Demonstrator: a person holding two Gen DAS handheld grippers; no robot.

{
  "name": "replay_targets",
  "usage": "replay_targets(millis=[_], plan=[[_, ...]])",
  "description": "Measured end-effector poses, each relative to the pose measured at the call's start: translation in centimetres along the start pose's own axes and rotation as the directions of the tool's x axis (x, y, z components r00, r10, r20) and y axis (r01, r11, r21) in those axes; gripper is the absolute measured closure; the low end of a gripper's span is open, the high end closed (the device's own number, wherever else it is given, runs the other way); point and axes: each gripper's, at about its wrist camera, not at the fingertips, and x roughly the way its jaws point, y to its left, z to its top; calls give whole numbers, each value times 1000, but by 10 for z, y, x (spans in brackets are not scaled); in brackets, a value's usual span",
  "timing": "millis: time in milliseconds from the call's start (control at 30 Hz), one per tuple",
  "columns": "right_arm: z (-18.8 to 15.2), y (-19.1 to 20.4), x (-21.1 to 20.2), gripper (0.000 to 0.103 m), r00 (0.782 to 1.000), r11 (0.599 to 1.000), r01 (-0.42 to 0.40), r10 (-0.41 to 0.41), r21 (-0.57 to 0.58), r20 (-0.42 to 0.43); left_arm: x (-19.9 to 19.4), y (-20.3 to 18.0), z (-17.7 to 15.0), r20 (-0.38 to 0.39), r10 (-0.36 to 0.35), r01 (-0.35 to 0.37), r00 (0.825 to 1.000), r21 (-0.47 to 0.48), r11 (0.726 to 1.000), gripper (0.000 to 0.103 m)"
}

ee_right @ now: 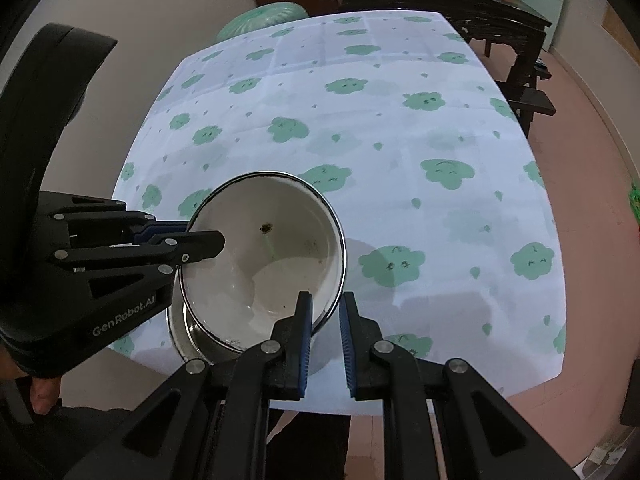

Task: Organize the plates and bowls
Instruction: 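Carry the white enamel bowl over the steel bowl stack with both grippers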

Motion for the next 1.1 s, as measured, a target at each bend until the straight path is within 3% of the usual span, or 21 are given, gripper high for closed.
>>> replay_targets(millis=[1100], plan=[[-26, 36, 20, 87, 997, 998, -37, 33, -52, -74, 16, 22, -49, -52, 18, -20, 998, -51, 998, 98]])
